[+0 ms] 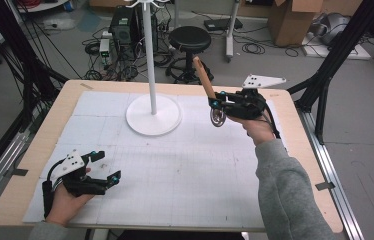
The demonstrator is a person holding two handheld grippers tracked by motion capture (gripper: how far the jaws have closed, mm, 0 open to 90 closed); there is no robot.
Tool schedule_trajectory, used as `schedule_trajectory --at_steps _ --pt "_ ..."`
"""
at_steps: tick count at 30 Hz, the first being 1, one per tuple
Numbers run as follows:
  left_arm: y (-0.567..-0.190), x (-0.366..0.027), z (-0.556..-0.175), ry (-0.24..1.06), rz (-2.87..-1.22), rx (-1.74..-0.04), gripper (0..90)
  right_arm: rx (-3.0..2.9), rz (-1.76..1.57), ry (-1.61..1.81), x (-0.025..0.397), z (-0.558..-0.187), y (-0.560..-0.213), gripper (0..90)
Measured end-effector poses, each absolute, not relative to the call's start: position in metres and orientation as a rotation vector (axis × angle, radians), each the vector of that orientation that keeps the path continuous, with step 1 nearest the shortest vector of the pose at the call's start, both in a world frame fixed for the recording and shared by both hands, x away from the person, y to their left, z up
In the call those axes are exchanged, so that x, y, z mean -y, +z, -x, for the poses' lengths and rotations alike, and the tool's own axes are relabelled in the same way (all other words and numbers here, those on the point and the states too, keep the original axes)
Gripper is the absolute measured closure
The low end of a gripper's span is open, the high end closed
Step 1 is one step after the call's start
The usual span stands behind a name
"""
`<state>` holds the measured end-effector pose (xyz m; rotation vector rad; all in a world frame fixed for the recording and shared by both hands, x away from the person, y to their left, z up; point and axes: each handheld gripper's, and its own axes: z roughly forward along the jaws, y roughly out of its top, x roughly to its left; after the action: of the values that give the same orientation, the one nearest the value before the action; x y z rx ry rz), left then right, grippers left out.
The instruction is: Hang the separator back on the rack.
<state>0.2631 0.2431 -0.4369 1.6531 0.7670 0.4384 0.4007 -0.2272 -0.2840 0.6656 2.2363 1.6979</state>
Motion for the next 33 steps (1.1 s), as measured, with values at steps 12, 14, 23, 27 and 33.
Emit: schedule_trajectory --at_steps 12,14,23,27,33 --pt "-0.436 -0.243 -0.262 0.449 -1.644 -0.766 2.7 -2.222 -0.664 1.711 0.224 -0.405 -0.279 70.0" --pt "-0.436 -0.243 -0.262 0.448 -1.643 -0.765 2.8 -2.219 -0.662 1.715 0.222 -0.406 -0.277 70.0" --pt "-0.436 -0.245 -0.260 0.444 -1.649 -0.766 2.8 -2.221 -0.639 1.702 0.212 -0.409 -0.269 70.0" --pt "-0.436 -0.247 -0.259 0.449 -1.648 -0.771 2.7 -2.213 -0.639 1.714 0.208 -0.412 -0.266 70.0" --pt "-0.436 -0.250 -0.257 0.451 -1.640 -0.779 2.8 -2.196 -0.642 1.728 0.203 -0.418 -0.264 70.0"
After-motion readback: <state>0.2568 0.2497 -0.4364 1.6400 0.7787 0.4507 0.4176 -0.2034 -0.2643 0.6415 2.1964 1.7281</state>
